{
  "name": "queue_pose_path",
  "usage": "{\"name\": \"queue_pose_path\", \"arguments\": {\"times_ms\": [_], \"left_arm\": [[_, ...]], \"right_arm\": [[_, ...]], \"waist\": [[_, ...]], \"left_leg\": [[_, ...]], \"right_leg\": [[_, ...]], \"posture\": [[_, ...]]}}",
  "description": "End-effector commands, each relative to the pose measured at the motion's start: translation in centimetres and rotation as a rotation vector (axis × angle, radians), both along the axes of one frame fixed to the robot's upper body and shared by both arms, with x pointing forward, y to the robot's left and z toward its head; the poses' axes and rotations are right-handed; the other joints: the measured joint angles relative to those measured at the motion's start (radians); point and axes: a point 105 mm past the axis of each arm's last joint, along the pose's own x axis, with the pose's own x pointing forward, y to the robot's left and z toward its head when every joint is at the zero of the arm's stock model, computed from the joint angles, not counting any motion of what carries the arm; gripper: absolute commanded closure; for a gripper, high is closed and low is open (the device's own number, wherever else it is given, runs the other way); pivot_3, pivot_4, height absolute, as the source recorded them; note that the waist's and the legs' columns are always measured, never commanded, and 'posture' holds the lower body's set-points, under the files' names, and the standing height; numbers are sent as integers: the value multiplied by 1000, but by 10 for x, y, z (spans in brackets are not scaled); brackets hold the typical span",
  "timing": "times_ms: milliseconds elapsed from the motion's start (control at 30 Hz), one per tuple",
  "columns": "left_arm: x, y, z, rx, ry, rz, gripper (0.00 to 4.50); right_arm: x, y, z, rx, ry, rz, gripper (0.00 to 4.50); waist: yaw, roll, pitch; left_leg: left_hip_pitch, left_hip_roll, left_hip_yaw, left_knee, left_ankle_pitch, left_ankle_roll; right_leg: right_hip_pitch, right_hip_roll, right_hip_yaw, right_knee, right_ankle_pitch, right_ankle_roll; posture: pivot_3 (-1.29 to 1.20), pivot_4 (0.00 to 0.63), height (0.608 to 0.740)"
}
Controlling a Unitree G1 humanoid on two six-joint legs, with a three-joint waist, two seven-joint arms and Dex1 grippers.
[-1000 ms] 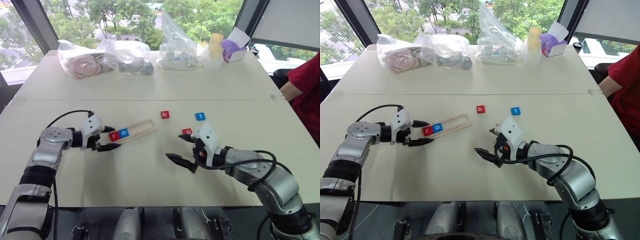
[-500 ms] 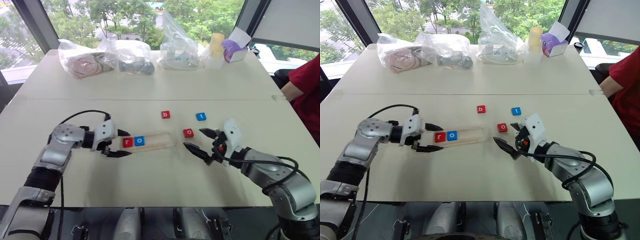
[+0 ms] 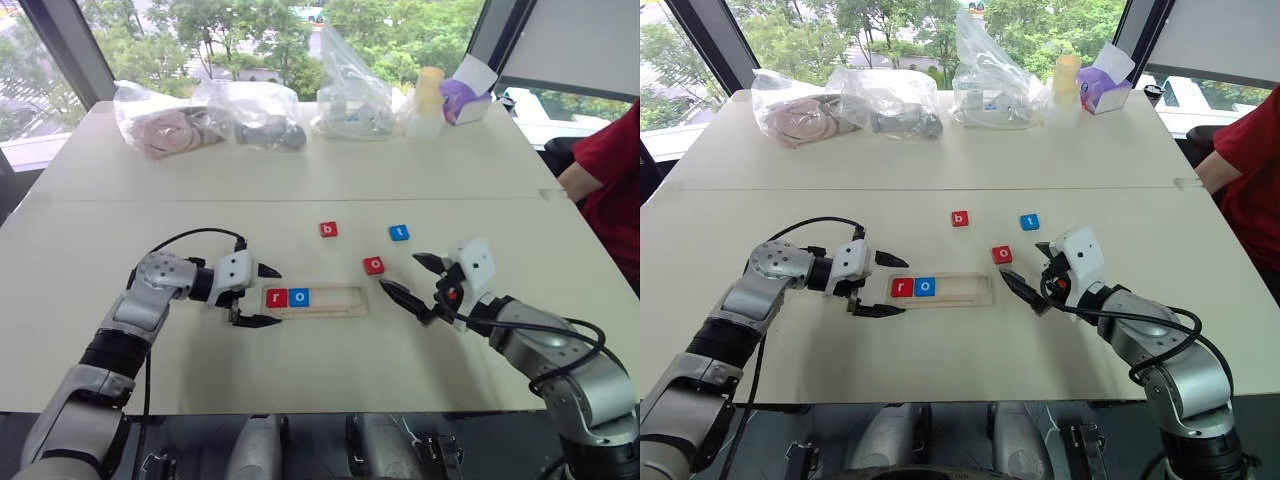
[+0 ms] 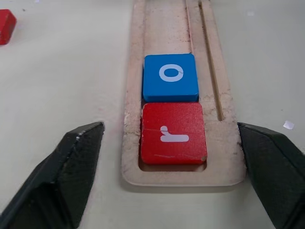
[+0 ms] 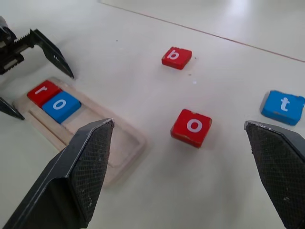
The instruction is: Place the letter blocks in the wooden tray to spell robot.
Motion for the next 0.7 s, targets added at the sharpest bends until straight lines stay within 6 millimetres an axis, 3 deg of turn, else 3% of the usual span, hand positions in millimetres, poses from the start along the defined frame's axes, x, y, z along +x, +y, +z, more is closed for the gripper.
{"name": "queue_pose_path", "arguments": {"times_ms": [33, 167, 300, 367, 533, 700], "left_arm": [[-2, 7, 15, -22, -24, 32, 20], [-2, 25, 30, -37, -57, 127, 20], [-18, 45, 47, -103, -16, 226, 20], [-12, 47, 65, -176, -56, 303, 20], [2, 50, 83, -210, -197, 447, 20], [2, 49, 95, -295, -283, 557, 20]], "right_arm": [[9, 13, 12, 24, -31, 5, 0], [39, 44, 25, 65, -55, -4, 0], [86, 79, 7, -1, 3, -86, 0], [101, 89, -2, -31, 20, -112, 0], [118, 97, -11, -64, 36, -149, 0], [128, 109, -16, -91, 48, -199, 0]], "waist": [[-1, 0, 0], [-13, 0, 1], [-28, 0, 0], [-19, -1, 0], [0, -1, 1], [-9, -1, 1]], "left_leg": [[0, 0, 0, 0, 0, 0], [0, 1, 0, 0, 0, 0], [0, 2, -1, -1, 0, 0], [-1, 1, -2, -2, 0, 0], [-4, -1, -1, -2, 0, 0], [-3, -1, 0, -2, 0, 0]], "right_leg": [[0, 0, 0, 0, 0, 0], [-2, 0, 1, 2, 0, 0], [-4, 0, 1, 4, 0, -1], [-4, -1, 0, 4, 0, -1], [-6, -4, 0, 3, 2, 2], [-6, -4, 1, 3, 2, 3]], "posture": [[0, 150, 740], [0, 150, 740], [0, 150, 740], [0, 150, 740], [0, 150, 740], [0, 150, 740]]}}
